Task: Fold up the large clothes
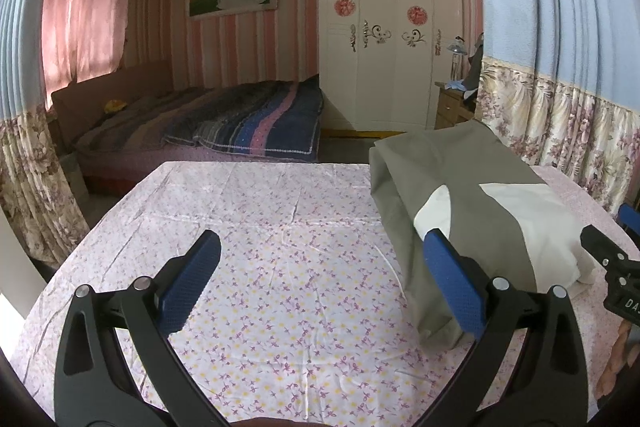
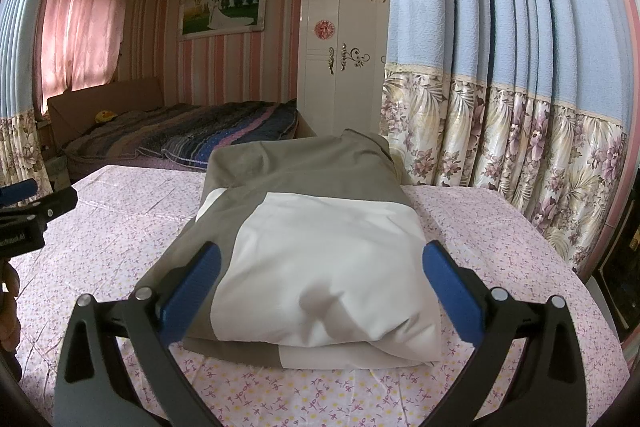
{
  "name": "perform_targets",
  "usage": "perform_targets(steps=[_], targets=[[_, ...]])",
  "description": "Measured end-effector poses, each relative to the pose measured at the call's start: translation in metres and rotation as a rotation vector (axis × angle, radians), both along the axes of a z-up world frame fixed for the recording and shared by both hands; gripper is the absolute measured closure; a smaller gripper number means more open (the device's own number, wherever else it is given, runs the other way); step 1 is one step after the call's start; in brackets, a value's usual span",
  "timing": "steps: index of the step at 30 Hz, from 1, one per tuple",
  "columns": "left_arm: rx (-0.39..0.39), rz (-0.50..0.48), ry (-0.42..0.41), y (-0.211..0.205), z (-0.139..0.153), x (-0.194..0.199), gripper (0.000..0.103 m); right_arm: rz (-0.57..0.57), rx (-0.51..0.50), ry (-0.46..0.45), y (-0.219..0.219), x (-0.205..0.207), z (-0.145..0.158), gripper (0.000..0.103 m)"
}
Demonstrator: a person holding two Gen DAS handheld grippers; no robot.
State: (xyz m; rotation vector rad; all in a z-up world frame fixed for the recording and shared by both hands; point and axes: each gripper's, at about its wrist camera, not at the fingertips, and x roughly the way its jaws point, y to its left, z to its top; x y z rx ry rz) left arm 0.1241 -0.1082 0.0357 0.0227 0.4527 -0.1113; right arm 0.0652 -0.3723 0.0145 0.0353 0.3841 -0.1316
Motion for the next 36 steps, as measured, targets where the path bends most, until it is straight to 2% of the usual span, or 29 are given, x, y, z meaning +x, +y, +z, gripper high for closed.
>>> perform_targets(steps=[4, 7, 8, 12, 16, 19, 25, 30, 34, 36], targets=[[-0.025, -0.037, 0.004, -0.002, 0.004, 0.0, 0.003, -0.002, 0.002, 0.004, -0.001, 0.0, 0.0, 0.002], [-0.095, -0.077, 0.032, 0.004, 0.006, 0.003, 0.003, -0.001, 0.003, 0.003, -0.004, 0.0, 0.0, 0.002], [-0.096, -0.072, 0.034, 0.003, 0.006, 0.003, 0.003, 0.0, 0.002, 0.002, -0.004, -0.001, 0.0, 0.002], [0.013, 0.021, 0.009, -0.006, 0.01, 0.005, 0.003, 0.0, 0.002, 0.002, -0.004, 0.0, 0.0, 0.002], [0.082, 0.06, -0.013, -0.015, 0.011, 0.003, 0.003, 0.0, 0.004, 0.004, -0.004, 0.0, 0.0, 0.002], [0.086, 0.056, -0.001, -0.018, 0.01, 0.001, 0.003, 0.0, 0.002, 0.003, -0.004, 0.0, 0.0, 0.002], [0.015, 0.063, 0.007, -0.01, 0.012, -0.004, 0.003, 0.001, 0.002, 0.003, -0.005, 0.0, 0.0, 0.002], [0.052, 0.036, 0.022, -0.014, 0.01, 0.001, 0.003, 0.003, 0.002, 0.005, -0.005, 0.0, 0.0, 0.002], [0.076, 0.061, -0.017, -0.016, 0.013, -0.004, 0.003, 0.002, 0.002, 0.007, -0.005, 0.0, -0.001, 0.002], [0.056, 0.037, -0.008, -0.015, 0.013, -0.004, 0.003, 0.002, 0.0, 0.008, -0.005, 0.0, -0.001, 0.002]])
